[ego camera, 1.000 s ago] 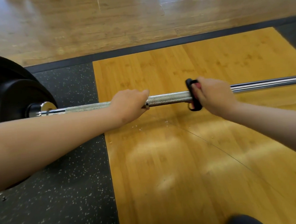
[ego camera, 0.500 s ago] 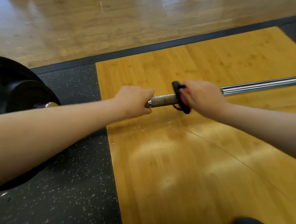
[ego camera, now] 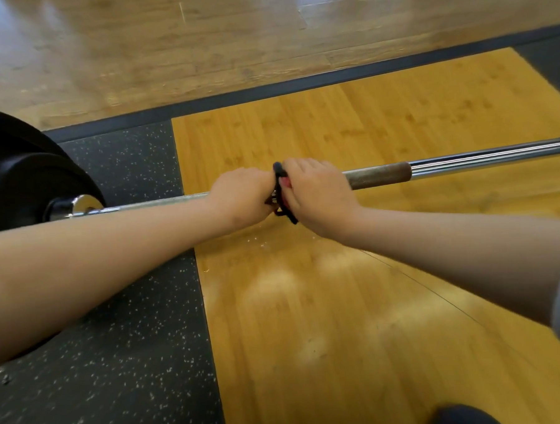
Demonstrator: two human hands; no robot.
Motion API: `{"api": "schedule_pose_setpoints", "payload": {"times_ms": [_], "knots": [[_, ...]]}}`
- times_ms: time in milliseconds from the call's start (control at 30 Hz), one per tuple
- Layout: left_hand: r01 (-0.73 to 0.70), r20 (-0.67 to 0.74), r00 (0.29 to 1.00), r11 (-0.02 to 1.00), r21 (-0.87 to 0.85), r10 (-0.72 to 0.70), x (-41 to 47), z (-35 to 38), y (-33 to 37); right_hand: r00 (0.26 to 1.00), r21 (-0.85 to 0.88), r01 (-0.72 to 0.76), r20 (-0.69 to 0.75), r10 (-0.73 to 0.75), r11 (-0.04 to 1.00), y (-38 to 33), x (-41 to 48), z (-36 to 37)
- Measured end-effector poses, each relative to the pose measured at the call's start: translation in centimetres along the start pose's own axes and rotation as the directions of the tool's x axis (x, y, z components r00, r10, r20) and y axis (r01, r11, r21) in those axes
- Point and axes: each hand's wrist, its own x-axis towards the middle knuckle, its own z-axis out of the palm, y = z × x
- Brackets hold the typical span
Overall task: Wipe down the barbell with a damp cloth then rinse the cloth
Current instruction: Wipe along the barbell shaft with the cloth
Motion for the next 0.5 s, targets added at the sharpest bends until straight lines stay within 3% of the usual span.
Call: {"api": "schedule_pose_setpoints", "payload": {"times_ms": [67, 167, 233, 300, 367, 433, 500], "knots": [[0.018, 0.196, 0.98, 0.989, -0.144, 0.011, 0.8, -0.9, -0.3, 1.0, -0.007, -0.003, -0.007, 0.003, 1.0, -0.6, 0.3, 0.2], [0.172, 0.509, 0.858, 0.901, -0.397, 0.061, 2.2, -2.7, -0.9, 0.993, 0.009, 0.105, 0.06, -0.105, 0.994, 1.1, -0.3, -1.0], [0.208, 0.546, 0.836, 0.884, -0.418, 0.061, 2.3, -3.2, -1.0, 0.988, 0.024, 0.108, 0.106, -0.11, 0.994, 2.6, -0.9, -2.0], [0.139, 0.372, 0.928, 0.953, -0.267, -0.031, 1.1, -2.2, -0.6, 0.991, 0.022, 0.016, 0.133, -0.018, 1.0, 4.4, -1.5, -2.9], [0.029, -0.011, 1.0, 1.0, -0.008, -0.029, -0.7, -0.1, -0.3, 0.984, 0.002, -0.064, 0.167, 0.062, 0.998, 7.0, -2.5, -3.9], [-0.035, -0.246, 0.968, 0.995, 0.094, 0.057, -1.9, 1.6, -0.2, 0.977, -0.033, -0.115, 0.178, 0.119, 0.993, 9.4, -3.5, -5.1], [-0.034, -0.293, 0.954, 0.993, 0.115, 0.067, -1.7, 1.8, -0.5, 0.968, -0.061, -0.178, 0.166, 0.186, 0.982, 11.0, -4.1, -6.0]]}}
